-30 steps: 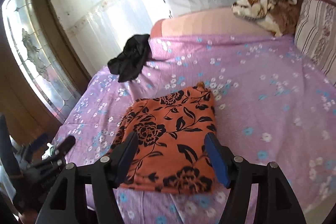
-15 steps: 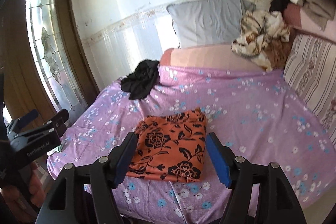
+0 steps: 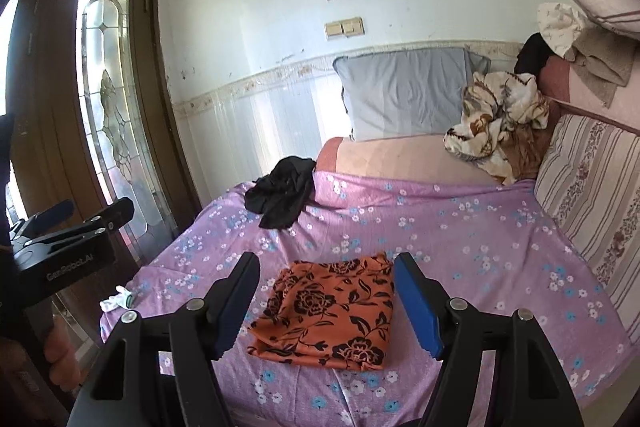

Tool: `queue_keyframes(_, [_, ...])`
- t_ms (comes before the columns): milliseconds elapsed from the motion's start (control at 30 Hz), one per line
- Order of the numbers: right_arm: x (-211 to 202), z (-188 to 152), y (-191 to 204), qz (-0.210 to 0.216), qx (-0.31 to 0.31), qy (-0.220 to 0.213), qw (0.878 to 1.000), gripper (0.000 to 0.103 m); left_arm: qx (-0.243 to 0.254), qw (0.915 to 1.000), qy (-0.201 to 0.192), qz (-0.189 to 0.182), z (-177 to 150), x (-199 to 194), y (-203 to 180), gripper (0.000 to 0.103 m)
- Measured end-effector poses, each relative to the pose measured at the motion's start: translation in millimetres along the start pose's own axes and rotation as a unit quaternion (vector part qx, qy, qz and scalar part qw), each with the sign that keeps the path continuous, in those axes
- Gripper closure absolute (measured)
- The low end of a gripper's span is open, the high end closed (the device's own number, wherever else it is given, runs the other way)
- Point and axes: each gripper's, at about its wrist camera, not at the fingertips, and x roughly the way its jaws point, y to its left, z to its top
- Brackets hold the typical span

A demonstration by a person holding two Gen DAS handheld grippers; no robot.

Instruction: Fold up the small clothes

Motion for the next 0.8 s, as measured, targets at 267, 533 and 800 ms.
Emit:
queue_keyframes(267, [-28,12,4,-0.004,-0.003,-0.028,1.000,0.028,-0.017,0.9997,-0.015,0.011,10,-18,11,0.001])
queue_keyframes(533, [-46,15,12,-0.003,-0.013,-0.038,0.999,0.028,-0.022,0.9995,-0.022,0.006,15,-33,14,0.000])
queue_keyframes(800, [-55,16,21,-0.010,-0.024,-0.043,0.999,0.028,-0.032,0.9993,-0.017,0.003,17,-39,21,0.000])
